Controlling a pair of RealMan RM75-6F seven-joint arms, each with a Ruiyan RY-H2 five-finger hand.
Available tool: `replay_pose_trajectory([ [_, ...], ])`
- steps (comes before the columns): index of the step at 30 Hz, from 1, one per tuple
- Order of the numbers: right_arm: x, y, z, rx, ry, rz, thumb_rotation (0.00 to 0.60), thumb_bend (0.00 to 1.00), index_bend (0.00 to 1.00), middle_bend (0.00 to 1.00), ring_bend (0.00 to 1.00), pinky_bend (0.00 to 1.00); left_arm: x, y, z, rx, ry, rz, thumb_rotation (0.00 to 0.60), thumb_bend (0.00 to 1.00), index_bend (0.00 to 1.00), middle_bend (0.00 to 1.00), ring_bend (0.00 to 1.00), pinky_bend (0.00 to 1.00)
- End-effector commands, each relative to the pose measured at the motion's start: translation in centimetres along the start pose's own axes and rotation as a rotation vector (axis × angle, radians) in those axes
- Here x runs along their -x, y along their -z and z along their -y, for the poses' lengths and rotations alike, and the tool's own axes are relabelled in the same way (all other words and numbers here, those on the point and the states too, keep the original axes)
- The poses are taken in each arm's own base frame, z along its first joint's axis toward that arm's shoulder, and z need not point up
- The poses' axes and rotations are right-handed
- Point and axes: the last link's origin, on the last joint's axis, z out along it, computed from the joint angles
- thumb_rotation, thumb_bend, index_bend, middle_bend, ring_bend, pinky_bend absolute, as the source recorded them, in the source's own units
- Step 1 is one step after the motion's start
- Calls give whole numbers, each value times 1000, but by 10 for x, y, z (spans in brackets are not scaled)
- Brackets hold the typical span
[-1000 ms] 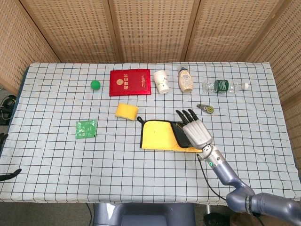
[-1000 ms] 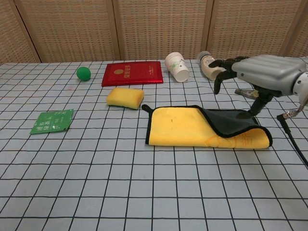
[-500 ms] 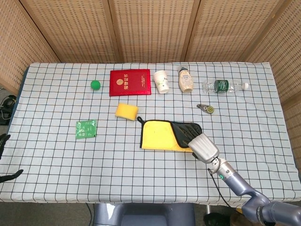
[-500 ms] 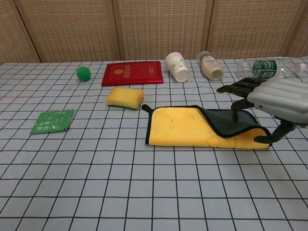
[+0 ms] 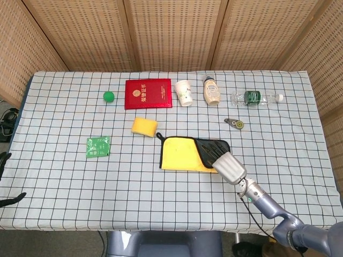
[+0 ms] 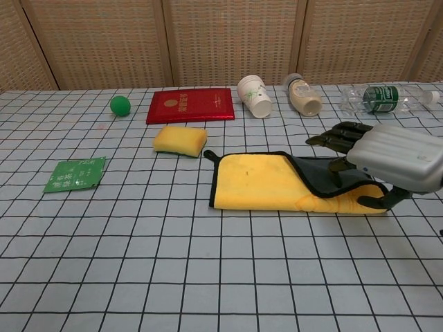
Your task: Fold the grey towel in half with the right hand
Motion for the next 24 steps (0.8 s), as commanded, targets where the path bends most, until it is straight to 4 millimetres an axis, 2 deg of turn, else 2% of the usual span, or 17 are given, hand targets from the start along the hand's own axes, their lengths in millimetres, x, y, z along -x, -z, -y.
replay_pose_trajectory([
  [1, 3, -2, 1, -1, 1, -2, 600, 534, 505, 0, 0, 0, 0, 0, 0, -1, 1, 0, 600, 0, 0, 0, 0, 0],
  [11, 10, -10, -1, 39, -55, -9, 600, 660, 613, 18, 0, 0, 0, 0, 1, -3, 2, -1, 600, 0, 0, 0, 0, 0],
  [24, -6, -30, -24, 250, -418, -44, 600, 669, 634, 36, 0, 0, 1, 0, 0, 1, 1, 3, 600, 0, 0, 0, 0, 0],
])
